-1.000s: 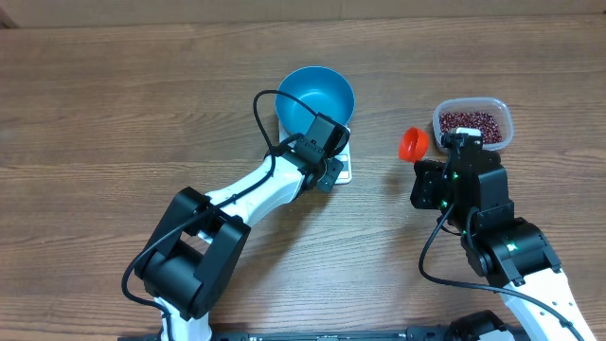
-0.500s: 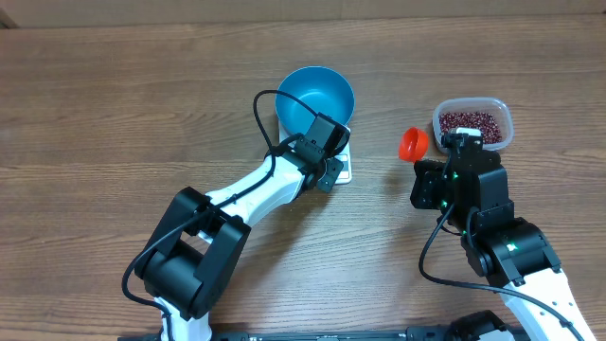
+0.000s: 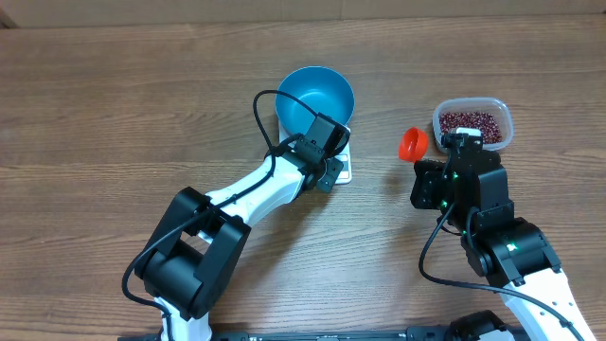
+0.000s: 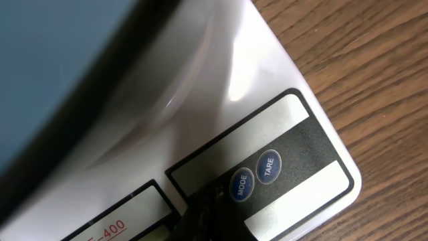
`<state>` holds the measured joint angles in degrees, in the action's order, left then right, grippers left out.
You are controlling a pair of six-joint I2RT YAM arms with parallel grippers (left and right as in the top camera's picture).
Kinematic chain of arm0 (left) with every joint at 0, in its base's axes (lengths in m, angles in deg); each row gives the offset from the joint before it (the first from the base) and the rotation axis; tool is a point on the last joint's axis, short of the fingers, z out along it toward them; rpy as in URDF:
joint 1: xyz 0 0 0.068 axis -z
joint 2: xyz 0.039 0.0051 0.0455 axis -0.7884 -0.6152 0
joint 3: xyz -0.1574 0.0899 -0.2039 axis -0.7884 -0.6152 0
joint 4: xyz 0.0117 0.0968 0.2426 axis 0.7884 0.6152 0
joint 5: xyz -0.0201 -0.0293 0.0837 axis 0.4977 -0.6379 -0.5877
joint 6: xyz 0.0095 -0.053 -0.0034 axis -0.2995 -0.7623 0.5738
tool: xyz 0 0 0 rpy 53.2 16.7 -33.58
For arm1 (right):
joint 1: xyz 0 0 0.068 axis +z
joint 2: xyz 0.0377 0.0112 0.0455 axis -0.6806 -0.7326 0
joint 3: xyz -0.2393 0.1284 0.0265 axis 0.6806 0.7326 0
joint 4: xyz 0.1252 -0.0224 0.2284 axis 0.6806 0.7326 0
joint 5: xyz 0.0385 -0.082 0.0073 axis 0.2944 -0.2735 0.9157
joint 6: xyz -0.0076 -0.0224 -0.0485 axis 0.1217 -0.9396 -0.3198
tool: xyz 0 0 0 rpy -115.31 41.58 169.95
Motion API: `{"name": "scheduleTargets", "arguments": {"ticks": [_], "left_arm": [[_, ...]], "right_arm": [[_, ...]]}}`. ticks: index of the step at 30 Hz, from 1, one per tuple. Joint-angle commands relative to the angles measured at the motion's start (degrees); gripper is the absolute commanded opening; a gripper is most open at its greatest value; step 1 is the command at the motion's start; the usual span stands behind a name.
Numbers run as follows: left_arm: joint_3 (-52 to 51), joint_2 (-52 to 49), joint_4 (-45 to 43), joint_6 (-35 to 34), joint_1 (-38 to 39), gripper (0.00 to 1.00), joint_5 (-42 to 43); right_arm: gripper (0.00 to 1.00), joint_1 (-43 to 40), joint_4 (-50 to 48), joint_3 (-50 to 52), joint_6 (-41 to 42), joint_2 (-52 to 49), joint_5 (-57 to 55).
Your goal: Scoop item into bowl and weigh 150g on scale
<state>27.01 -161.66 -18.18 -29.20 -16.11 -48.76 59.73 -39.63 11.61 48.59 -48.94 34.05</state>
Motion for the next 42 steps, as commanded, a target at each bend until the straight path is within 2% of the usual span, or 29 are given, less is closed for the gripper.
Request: {"name": "scheduleTargets", "arguments": {"ticks": [1,9,16,24,31,42], "left_arm": [[-1.8,-2.1,0.2,0.0,0.2,0.04,-1.2],[0.0,-1.0,1.3,0.0,0.2,0.04,-0.9],[5.5,6.9,3.7,-0.2,1.1,0.04,-0.9],[5.7,14.2,5.7,-0.2,2.1,0.04,-1.1],[5.6,12.8,8.8,-0.2,2.1,0.04,-1.1],[5.1,1.3,8.5,0.1,2.4,0.04,-1.2]], "right_arm": [[0.04,-0.5,-0.4,-1.7,-0.4,0.2,-0.1],[0.04,-0.5,-0.3,-1.7,-0.4,0.2,-0.1],[0.04,-0.5,-0.4,-1.7,-0.4,0.2,-0.1],[0.04,-0.5,-0.4,-1.7,-0.5,0.2,-0.1],[0.04,-0.5,-0.4,-1.7,-0.5,0.2,-0.1],[0.04,-0.5,-0.3,-1.7,-0.5,0.2,-0.1]]}}
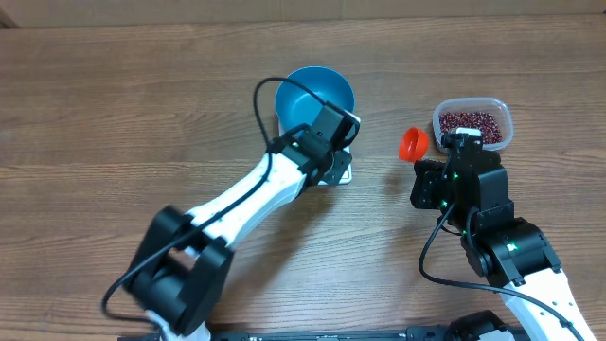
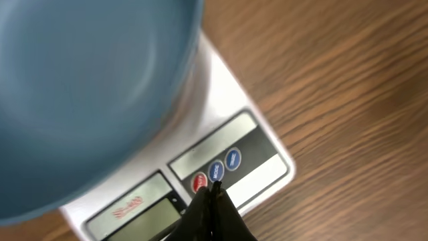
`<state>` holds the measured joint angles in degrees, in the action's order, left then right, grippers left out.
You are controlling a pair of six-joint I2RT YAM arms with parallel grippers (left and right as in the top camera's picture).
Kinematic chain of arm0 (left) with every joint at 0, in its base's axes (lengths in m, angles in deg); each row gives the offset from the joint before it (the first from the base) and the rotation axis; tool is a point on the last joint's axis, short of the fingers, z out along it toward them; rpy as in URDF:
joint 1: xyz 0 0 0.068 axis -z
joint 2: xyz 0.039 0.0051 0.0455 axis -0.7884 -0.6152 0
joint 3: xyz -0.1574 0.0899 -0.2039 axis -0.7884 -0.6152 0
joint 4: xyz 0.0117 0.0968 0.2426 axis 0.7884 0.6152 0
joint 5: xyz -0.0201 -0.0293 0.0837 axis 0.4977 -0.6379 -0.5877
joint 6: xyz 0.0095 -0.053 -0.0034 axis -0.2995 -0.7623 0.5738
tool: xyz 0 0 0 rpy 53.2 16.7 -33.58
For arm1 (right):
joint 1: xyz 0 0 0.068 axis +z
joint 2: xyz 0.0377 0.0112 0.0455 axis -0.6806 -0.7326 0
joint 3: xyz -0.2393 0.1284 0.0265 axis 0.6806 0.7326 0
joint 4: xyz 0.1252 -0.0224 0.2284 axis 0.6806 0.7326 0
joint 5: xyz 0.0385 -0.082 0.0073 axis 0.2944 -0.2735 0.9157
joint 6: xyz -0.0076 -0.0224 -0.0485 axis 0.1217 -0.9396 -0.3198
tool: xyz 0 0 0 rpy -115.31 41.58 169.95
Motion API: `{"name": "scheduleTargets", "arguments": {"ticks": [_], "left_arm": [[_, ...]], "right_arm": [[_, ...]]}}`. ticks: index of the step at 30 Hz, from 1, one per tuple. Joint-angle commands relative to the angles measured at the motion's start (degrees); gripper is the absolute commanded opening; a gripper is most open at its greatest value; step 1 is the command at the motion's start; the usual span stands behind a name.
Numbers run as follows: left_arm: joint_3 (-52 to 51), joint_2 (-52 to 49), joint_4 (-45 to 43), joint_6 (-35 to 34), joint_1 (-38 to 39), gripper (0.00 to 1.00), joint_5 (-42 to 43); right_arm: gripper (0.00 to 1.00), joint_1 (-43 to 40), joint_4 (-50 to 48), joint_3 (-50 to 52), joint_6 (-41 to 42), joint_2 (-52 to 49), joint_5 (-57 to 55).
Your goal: Scoop item into bowl and weigh 150g on scale
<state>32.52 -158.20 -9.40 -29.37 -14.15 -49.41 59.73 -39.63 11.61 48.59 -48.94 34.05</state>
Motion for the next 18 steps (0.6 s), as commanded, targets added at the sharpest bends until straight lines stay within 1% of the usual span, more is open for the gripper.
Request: {"name": "scheduleTargets", "arguments": {"ticks": [1,5,18], "left_arm": [[-0.4,-2.9,-0.2,0.2,0.4,0.04,-0.9],[-0.4,-4.9,-0.2,0.2,0.4,0.04,-2.7],[-0.4,-9.0,-1.5,0.2,0.4,0.04,-4.0]], "right_arm": [[0.04,-0.5,-0.3,-1.7,-0.4,0.2,-0.1],[0.04,-0.5,-0.3,-1.7,-0.5,0.2,-0.1],[0.04,-0.5,-0.3,-1.7,-0.4,0.2,-0.1]]}}
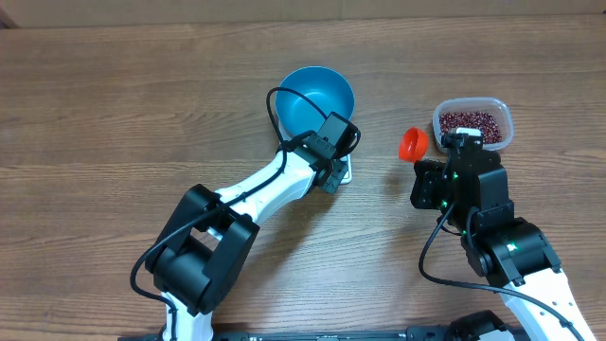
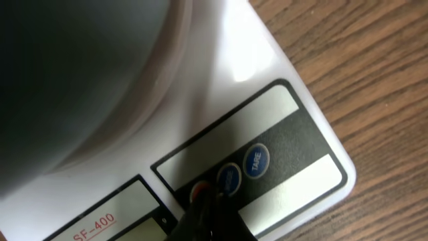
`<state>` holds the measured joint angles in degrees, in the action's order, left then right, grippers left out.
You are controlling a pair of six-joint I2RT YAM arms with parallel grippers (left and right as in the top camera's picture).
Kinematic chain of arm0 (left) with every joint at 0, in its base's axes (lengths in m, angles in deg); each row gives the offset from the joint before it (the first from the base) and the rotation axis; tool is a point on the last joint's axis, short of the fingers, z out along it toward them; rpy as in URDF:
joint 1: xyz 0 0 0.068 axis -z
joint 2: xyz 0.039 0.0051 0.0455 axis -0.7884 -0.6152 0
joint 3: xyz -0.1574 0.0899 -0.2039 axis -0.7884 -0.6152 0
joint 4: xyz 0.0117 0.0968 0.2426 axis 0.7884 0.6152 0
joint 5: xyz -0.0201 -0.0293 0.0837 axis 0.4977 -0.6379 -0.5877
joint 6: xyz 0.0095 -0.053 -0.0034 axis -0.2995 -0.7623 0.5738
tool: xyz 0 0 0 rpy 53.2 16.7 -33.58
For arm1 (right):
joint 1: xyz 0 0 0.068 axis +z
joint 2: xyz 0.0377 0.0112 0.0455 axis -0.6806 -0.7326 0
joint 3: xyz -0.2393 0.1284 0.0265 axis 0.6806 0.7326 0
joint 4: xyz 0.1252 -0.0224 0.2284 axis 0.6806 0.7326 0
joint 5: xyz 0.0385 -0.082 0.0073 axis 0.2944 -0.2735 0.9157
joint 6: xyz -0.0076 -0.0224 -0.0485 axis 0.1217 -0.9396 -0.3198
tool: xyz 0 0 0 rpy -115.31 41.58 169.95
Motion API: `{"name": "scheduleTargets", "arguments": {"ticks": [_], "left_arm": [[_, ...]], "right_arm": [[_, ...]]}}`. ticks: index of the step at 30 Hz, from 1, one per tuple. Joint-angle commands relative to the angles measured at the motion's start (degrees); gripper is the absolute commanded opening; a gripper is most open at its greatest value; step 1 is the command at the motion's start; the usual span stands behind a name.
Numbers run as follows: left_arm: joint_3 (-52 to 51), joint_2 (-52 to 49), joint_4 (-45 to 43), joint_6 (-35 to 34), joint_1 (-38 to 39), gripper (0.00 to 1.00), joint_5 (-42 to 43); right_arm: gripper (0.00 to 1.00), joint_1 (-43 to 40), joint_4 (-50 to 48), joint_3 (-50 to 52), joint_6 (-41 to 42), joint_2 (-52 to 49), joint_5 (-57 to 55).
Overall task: Scoop item into bowl and weigh 150g on scale
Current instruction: 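Lift left gripper up and back from the scale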
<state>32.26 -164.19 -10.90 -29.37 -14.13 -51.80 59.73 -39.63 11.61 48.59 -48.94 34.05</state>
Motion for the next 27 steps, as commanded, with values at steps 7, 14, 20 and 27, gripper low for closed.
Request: {"name": "scheduleTargets", "arguments": {"ticks": [7,14,20,27], "left_arm": [[-0.2,-3.3,0.0,0.2,0.4,0.04,-5.5],[-0.2,-3.3,0.0,0.2,0.5,0.04,-4.5],[0.3,-0.3,0.6,-0.7,1.5,0.04,0.9],[0.4,10.3,1.2,-0.5,2.5,0.04,3.5]], "right_arm": [[0.03,-0.5,-0.3,-1.7,-0.5,0.2,-0.1],[0.03,-0.5,-0.3,-1.7,-0.5,0.2,-0.1],[0.04,-0.5,-0.3,-1.7,-0.5,0.2,-0.1],[0.04,-0.5,-0.3,-1.7,-0.5,0.2,-0.1]]}}
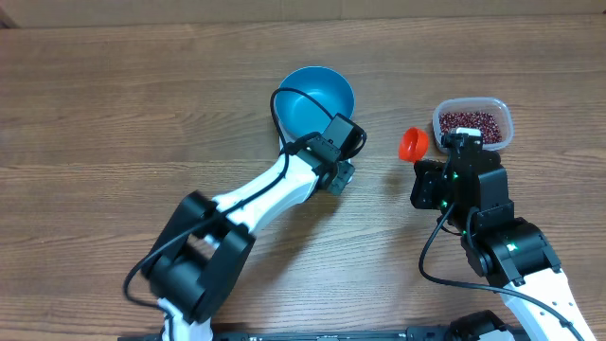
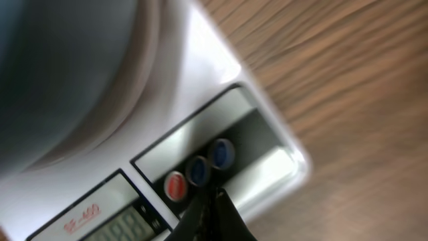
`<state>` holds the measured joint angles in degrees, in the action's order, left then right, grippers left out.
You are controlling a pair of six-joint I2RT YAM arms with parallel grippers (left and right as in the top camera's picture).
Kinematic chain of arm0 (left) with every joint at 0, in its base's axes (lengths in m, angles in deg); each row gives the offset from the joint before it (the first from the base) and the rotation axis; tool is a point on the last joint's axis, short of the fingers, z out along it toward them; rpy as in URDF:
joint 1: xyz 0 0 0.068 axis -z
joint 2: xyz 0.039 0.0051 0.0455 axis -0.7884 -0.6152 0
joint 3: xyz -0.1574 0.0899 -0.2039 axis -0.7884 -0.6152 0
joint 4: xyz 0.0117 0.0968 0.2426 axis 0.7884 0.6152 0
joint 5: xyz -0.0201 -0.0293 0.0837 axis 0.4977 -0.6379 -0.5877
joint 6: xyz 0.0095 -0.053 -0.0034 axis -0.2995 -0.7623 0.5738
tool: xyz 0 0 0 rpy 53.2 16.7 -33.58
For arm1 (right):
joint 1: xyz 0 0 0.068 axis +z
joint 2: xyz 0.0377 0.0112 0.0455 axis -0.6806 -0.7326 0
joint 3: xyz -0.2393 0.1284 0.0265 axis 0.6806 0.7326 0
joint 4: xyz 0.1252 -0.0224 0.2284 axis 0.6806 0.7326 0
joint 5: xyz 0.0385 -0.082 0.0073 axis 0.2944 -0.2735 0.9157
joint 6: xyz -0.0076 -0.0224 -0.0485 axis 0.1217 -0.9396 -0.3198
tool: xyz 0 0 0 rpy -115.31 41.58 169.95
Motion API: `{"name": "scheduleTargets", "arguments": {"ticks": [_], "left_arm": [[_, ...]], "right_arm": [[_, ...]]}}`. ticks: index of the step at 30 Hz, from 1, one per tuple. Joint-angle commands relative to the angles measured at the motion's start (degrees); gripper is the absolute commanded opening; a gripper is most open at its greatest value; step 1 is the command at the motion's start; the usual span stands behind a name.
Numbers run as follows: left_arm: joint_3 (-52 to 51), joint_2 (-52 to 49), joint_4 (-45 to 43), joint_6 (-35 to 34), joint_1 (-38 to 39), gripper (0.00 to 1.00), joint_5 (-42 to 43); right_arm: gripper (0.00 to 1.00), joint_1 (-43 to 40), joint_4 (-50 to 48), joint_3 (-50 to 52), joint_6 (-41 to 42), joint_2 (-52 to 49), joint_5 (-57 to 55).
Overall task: Scoop item into bowl and weigh 150g on scale
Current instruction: 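Lift left gripper up and back from the scale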
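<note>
The blue bowl (image 1: 314,98) stands on the white scale (image 2: 200,73), which my left arm mostly hides in the overhead view. My left gripper (image 2: 212,195) is shut, its tips hovering just below the middle blue button (image 2: 198,170). The red button (image 2: 175,185) is uncovered and the display (image 2: 110,224) shows lit digits. Over at the right, a red scoop (image 1: 411,144) lies left of my right gripper (image 1: 461,142), which points at a tub of red beans (image 1: 472,122). Whether the right gripper's fingers are open is not clear.
Bare wooden table (image 1: 114,114) spreads to the left and in front. The scoop and the bean tub sit close together at the right, about a hand's width from the scale.
My left gripper has pulled back a little from the scale's panel; the red button, then under its tips, now shows. The display now carries lit digits. The right arm is unmoved.
My shut left gripper was first low over the panel by the MODE button. It then stood higher with its tips at the red button, then pressed down onto it. Now it is lifted off and the display is lit. The right arm stayed still throughout.
</note>
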<state>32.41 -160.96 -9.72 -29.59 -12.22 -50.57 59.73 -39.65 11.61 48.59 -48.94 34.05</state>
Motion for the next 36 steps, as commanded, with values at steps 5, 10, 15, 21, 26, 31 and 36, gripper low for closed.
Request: {"name": "scheduleTargets", "arguments": {"ticks": [5,10,15,21,26,31,36], "left_arm": [[0.2,15.3,2.1,1.7,0.4,0.04,-0.8],[0.2,19.7,6.6,1.7,-0.5,0.04,-8.6],[0.2,20.9,9.8,1.4,-2.8,0.04,-9.5],[0.2,20.9,10.8,0.0,-7.4,1.00,-1.6],[0.2,20.9,11.2,0.4,-11.1,1.00,3.3],[0.2,20.9,12.9,5.9,-12.5,1.00,5.6],[0.2,21.0,13.5,9.1,-12.5,1.00,5.6]], "right_arm": [[0.04,-0.5,-0.3,-1.7,-0.5,0.2,-0.1],[0.03,-0.5,-0.3,-1.7,-0.5,0.2,-0.1],[0.04,-0.5,-0.3,-1.7,-0.5,0.2,-0.1],[0.04,-0.5,-0.3,-1.7,-0.5,0.2,-0.1],[0.04,-0.5,-0.3,-1.7,-0.5,0.2,-0.1],[0.04,-0.5,-0.3,-1.7,-0.5,0.2,-0.1],[0.04,-0.5,-0.3,-1.7,-0.5,0.2,-0.1]]}}
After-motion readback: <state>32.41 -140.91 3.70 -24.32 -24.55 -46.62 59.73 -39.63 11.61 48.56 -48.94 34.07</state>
